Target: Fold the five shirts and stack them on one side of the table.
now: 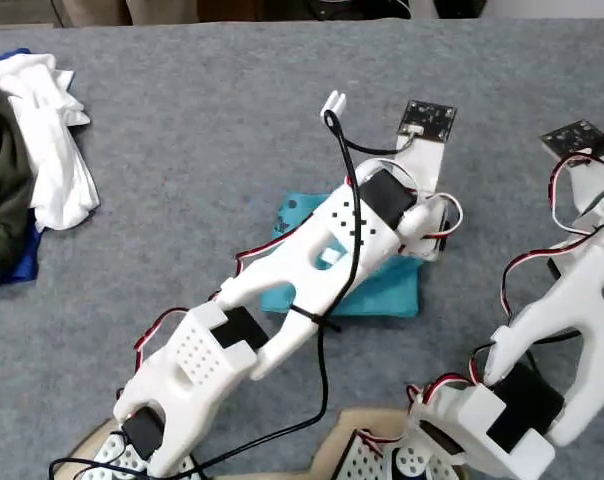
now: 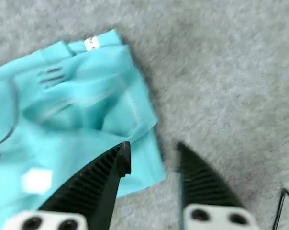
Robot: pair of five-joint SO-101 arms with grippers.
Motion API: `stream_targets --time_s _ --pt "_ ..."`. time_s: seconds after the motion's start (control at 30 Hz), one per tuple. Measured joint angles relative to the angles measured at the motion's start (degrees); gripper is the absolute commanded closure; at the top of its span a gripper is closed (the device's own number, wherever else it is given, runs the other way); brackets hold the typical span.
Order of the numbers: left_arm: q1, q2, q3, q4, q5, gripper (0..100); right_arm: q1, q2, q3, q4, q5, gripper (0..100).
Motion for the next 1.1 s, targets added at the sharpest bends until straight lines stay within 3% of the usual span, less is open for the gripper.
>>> stream_targets --time_s 0.17,0.3,0.43,0.57,0.8,0.9,1.1 --pt "-4.0 0.0 -7.0 7.3 2.5 74 -0.7 0.0 0.0 0.8 0.0 98.9" --pt "-14.1 -0.1 -16.1 12.7 2.4 77 -5.0 0.0 0.0 3.3 -0.4 98.9" --pt "-25.7 -0.1 -17.2 13.5 0.6 81 -12.2 0.0 0.0 4.6 -3.6 98.9" --pt "-32.4 -0.2 -12.1 13.5 -1.8 82 -22.4 0.0 0.0 4.6 -9.1 98.7" --pt "-34.3 0.0 1.9 13.5 -3.5 82 -43.0 0.0 -3.1 3.5 -21.7 98.6" --pt "-38.6 0.3 3.7 13.5 -4.0 82 -49.8 0.0 -3.1 2.1 -26.7 98.6" --pt "-49.8 0.8 4.6 13.3 -13.7 82 -55.5 6.8 -3.2 1.9 -37.7 98.6"
